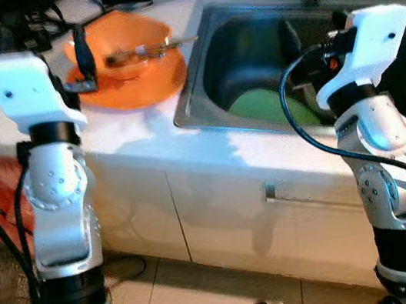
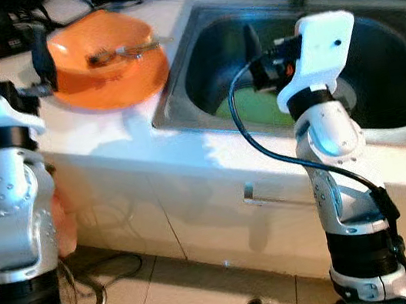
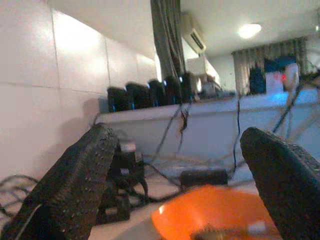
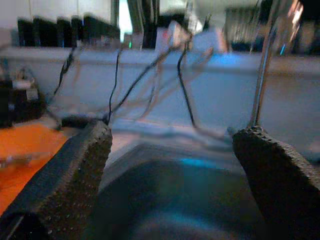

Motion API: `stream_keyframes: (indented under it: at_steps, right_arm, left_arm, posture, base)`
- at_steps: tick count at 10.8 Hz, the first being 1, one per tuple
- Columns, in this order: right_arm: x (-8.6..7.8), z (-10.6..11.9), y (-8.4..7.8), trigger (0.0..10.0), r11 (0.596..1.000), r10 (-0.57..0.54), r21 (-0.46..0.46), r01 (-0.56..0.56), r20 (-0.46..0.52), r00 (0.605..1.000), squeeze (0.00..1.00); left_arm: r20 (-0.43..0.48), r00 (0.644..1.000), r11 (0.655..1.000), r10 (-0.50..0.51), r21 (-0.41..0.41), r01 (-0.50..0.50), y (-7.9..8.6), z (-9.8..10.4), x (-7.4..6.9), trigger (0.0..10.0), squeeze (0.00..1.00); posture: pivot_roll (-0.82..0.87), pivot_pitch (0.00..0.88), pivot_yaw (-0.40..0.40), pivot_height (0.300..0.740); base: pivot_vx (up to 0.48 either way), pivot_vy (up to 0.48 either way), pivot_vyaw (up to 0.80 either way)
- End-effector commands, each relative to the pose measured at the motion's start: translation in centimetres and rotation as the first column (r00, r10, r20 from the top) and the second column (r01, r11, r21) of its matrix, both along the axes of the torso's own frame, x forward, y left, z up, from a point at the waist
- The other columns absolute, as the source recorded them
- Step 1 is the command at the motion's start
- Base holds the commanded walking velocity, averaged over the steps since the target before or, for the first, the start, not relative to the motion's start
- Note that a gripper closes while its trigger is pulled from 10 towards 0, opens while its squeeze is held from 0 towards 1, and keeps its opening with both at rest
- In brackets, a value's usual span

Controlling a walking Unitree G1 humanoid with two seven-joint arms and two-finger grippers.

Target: Kitchen organization

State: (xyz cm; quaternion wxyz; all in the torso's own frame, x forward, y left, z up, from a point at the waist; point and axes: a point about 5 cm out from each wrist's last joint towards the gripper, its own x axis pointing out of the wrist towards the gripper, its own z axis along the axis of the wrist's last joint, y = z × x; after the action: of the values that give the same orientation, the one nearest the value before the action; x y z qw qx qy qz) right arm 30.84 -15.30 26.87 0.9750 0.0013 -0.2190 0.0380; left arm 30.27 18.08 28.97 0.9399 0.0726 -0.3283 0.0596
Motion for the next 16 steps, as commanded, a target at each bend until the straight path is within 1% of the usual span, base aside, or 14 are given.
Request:
stream_keyframes:
  at_steps: [1,3,13,15,16]
  right_arm:
    - [-0.2,1.0,-0.1,10.0,1.000,-0.015,-0.012,0.016,0.053,0.998,0.00]
    - [-0.2,1.0,0.1,10.0,1.000,-0.014,-0.009,0.015,0.061,0.998,0.00]
    - [-0.2,0.1,0.2,10.0,1.000,-0.009,-0.012,0.010,0.032,0.999,0.00]
    - [-0.2,-0.1,0.3,10.0,1.000,-0.007,-0.015,0.007,0.028,1.000,0.00]
    - [-0.2,-0.2,0.3,10.0,1.000,-0.005,-0.015,0.005,0.026,1.000,0.00]
  left_arm:
    - [0.034,0.999,1.000,-0.012,0.002,0.012,-0.3,1.0,-0.4,10.0,0.00]
    - [-0.003,1.000,1.000,-0.016,-0.004,0.016,-0.4,0.8,-0.5,10.0,0.00]
    - [-0.074,0.997,0.999,-0.016,-0.029,0.014,-0.3,0.2,-0.3,10.0,0.00]
    - [-0.057,0.997,0.998,-0.053,-0.048,0.050,-0.6,0.3,-0.5,10.0,0.00]
    - [-0.066,0.996,0.997,-0.065,-0.049,0.062,-0.8,0.2,-0.5,10.0,0.00]
  posture:
    - [0.02,0.105,-0.007,0.740]
    - [0.02,0.103,-0.004,0.740]
    - [0.02,0.118,-0.001,0.740]
    - [0.02,0.120,0.000,0.740]
    - [0.02,0.120,0.000,0.740]
  base:
    - [0.424,0.000,0.00]
    - [0.420,0.000,0.00]
    - [0.408,0.000,0.00]
    - [0.000,0.000,0.00]
    - [0.000,0.000,0.00]
